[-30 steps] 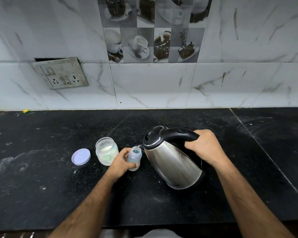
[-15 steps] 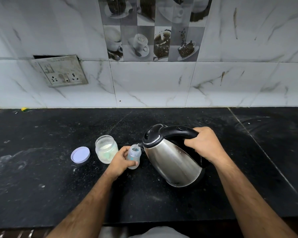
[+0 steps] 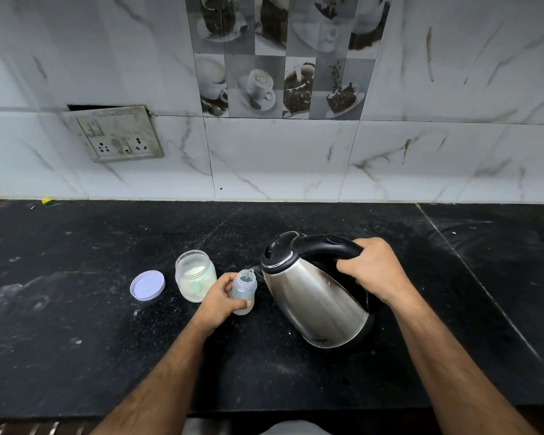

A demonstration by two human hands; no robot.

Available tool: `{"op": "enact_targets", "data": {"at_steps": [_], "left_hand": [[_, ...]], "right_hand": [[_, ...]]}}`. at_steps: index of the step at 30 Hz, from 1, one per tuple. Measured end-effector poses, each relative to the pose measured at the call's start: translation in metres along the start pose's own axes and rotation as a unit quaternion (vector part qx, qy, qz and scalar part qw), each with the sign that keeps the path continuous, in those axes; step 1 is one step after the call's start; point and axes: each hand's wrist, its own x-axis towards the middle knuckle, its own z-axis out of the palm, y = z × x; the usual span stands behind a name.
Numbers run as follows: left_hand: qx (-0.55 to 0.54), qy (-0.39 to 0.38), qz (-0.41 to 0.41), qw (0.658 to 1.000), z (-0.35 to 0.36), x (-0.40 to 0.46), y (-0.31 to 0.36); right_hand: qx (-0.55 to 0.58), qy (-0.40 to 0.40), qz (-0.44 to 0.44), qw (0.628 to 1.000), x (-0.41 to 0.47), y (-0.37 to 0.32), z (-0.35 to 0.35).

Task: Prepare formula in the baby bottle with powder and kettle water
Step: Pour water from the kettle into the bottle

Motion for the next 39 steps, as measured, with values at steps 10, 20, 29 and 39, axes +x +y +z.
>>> {"op": "enact_targets", "data": {"at_steps": [10,20,29,39], "left_hand": [[-0.007,0.000,0.001,1.000,0.0012,-0.0020,0.0004],[-0.014,0.008,0.003,1.000,-0.0003,-0.0062,-0.0028],[-0.017,0.009,0.004,1.000,-0.0002,-0.0064,-0.0042],[-0.012,0.009,0.003,1.000,0.0000,-0.0081,-0.0050]], "right_hand": [[-0.004,0.002,-0.001,1.000,-0.0015,-0.0018,0.0009],[0.000,0.002,-0.005,1.000,-0.0033,-0.0040,0.0019],[-0.009,0.004,-0.007,1.000,-0.0034,-0.0042,0.0023],[-0.006,0.003,-0.001,1.000,-0.0073,-0.0076,-0.0014]]}}
